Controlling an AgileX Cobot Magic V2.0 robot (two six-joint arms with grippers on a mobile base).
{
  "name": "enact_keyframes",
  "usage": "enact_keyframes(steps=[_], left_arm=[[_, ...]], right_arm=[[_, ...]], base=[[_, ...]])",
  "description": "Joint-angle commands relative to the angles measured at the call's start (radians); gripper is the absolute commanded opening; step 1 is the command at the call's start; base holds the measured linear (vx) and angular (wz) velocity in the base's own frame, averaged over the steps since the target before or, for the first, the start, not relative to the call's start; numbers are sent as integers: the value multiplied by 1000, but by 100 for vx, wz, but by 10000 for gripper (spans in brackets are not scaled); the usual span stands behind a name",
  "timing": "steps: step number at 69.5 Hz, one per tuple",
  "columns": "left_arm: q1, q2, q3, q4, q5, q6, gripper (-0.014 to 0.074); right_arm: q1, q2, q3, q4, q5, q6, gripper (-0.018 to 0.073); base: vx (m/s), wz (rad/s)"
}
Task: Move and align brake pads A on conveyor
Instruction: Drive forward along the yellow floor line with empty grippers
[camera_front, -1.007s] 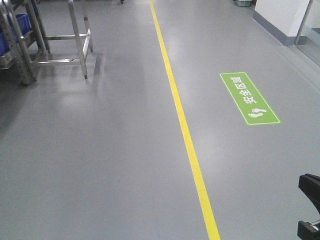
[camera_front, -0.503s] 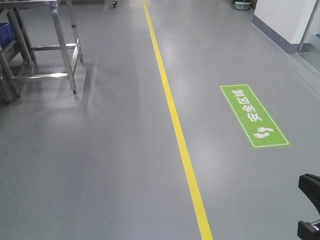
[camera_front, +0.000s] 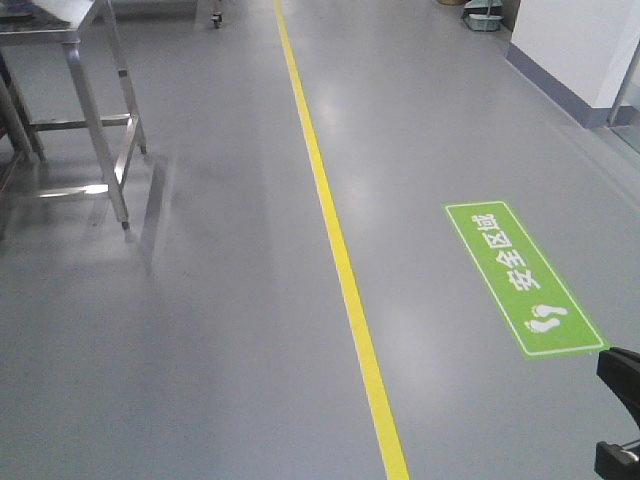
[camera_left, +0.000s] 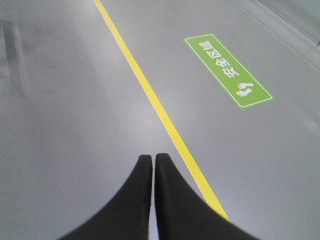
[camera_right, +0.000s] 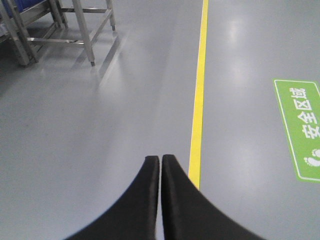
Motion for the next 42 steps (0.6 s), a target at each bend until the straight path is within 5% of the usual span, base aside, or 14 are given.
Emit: enact_keyframes(steps=[1, 42], left_arm=[[-6, 6, -25, -6, -66, -3, -6], [-6, 6, -25, -6, -66, -3, -6]], right_arm=[[-6, 3, -29, 2, -66, -7, -6], [-6, 3, -29, 2, -66, -7, -6]], base=[[52, -7], [54, -3]])
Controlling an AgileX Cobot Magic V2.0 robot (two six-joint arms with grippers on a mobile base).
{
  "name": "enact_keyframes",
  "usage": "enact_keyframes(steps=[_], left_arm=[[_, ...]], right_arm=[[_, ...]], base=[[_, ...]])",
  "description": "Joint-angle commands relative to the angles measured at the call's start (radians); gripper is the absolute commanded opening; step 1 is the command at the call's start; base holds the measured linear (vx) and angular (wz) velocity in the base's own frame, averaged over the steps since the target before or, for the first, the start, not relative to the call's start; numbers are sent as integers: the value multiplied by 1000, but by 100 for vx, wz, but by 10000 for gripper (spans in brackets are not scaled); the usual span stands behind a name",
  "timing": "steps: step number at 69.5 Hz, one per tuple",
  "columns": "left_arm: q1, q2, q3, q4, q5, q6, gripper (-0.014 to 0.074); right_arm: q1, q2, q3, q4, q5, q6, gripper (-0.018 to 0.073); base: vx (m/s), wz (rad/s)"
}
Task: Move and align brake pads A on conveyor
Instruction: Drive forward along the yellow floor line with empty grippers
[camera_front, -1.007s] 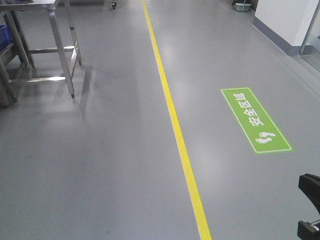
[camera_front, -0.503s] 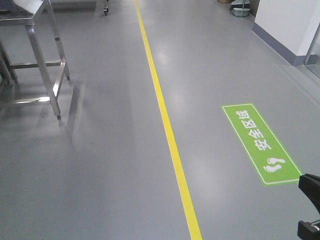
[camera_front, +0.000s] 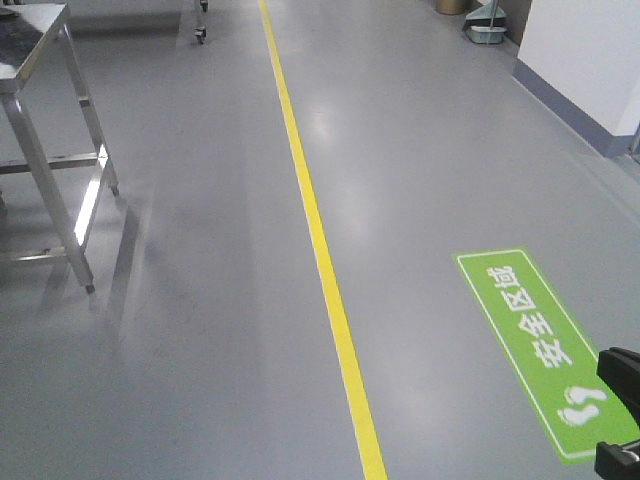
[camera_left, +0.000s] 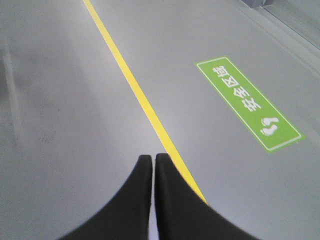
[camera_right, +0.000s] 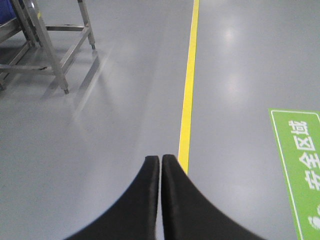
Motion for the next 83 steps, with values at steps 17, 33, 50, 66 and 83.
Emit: enact_keyframes(steps=[17, 33, 50, 66, 83], left_arm=[[-6, 6, -25, -6, -66, -3, -6], [-6, 6, -25, -6, -66, -3, -6], [-6, 6, -25, -6, -66, -3, -6], [-6, 6, -25, -6, -66, -3, -6], [-6, 6, -25, -6, -66, -3, -6]], right_arm=[[-6, 3, -29, 2, -66, -6, -6], [-6, 3, -29, 2, -66, -6, -6], [-6, 3, -29, 2, -66, -6, -6], [-6, 3, -29, 2, -66, -6, -6], [-6, 3, -29, 2, -66, -6, -6]], base=[[57, 2], [58, 3], [56, 2], [56, 7], [56, 9]])
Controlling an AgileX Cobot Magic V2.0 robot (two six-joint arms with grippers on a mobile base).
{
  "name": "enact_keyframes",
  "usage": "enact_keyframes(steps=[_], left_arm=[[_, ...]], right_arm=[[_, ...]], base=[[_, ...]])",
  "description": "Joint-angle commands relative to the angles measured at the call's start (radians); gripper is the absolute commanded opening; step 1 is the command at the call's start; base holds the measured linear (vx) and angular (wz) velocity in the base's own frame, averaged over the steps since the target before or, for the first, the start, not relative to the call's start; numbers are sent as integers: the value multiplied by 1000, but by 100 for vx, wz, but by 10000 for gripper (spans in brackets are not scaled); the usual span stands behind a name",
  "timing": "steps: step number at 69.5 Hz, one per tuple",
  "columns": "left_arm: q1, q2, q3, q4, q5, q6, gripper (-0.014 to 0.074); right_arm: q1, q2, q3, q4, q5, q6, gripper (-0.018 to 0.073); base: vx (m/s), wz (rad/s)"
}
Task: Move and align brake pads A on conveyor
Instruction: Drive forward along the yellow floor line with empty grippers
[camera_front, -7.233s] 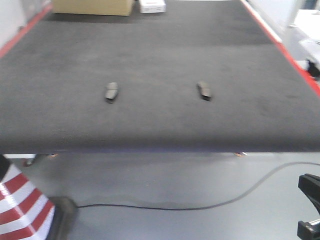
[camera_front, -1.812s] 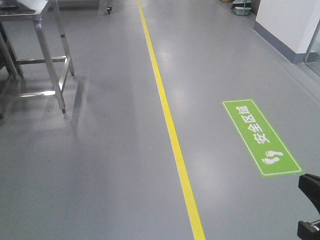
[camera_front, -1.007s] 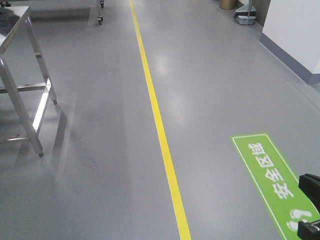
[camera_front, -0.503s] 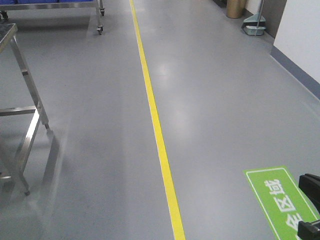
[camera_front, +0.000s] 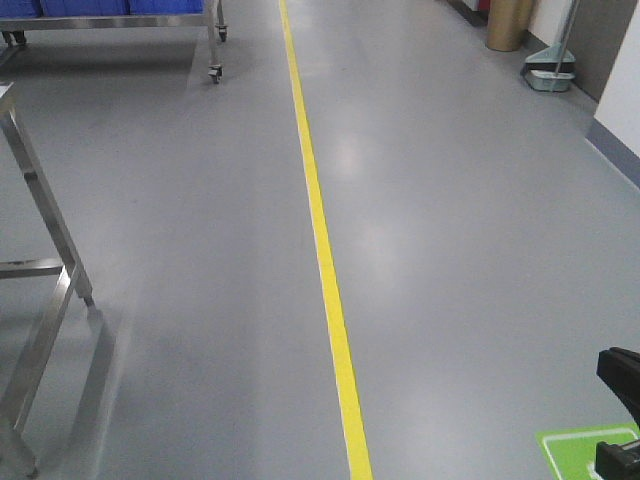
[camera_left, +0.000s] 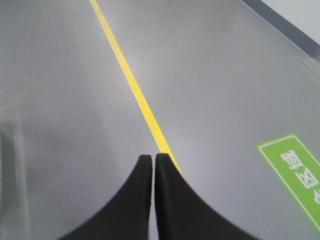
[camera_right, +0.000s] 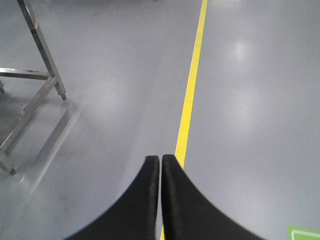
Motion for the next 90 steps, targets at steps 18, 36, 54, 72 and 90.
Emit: enact_keyframes(steps=[18, 36, 54, 72, 90], left_arm=[[-6, 6, -25, -6, -66, -3, -6], [-6, 6, -25, -6, -66, -3, -6], [-6, 6, -25, -6, -66, -3, -6], [-6, 6, -25, -6, -66, -3, -6], [-6, 6, -25, -6, -66, -3, -6]], right_arm=[[-6, 3, -29, 2, -66, -6, -6], [-6, 3, -29, 2, -66, -6, -6], [-6, 3, -29, 2, -66, -6, -6], [-6, 3, -29, 2, -66, -6, -6], [-6, 3, -29, 2, -66, -6, -6]], base=[[53, 8], [52, 4], [53, 6], [55, 7], [54, 4]])
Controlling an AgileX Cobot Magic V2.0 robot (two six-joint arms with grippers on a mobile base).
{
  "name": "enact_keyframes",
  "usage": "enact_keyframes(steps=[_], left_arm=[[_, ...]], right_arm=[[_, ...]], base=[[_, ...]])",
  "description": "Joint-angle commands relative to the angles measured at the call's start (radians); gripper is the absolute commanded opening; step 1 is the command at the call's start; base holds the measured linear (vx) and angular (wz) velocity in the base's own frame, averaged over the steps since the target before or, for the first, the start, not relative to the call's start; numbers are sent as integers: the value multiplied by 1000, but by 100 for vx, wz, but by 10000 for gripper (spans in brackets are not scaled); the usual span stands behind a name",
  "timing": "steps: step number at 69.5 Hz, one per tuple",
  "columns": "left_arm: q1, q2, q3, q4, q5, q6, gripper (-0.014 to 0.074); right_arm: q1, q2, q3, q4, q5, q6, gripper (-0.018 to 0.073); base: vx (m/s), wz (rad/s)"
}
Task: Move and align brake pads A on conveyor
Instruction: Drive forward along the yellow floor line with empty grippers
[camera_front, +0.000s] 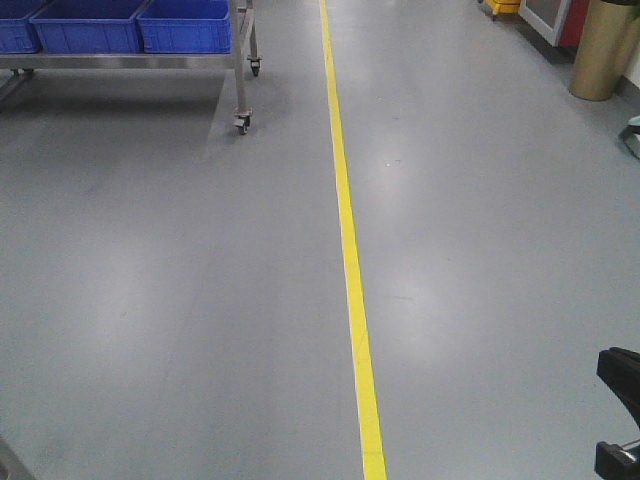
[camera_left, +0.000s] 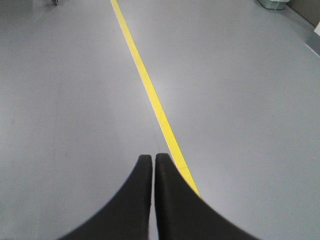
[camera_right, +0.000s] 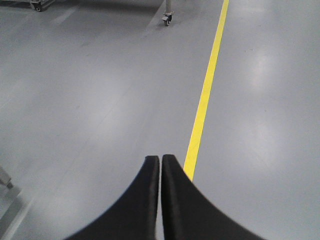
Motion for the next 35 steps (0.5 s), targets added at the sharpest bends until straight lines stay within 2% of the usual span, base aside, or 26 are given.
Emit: enact_keyframes(steps=[1, 35], left_arm=[[-6, 6, -25, -6, -66, -3, -6], [-6, 6, -25, -6, -66, -3, -6]], right_arm=[[-6, 3, -29, 2, -66, -6, -6], [-6, 3, -29, 2, -66, -6, -6]], base=[[53, 2], [50, 0]])
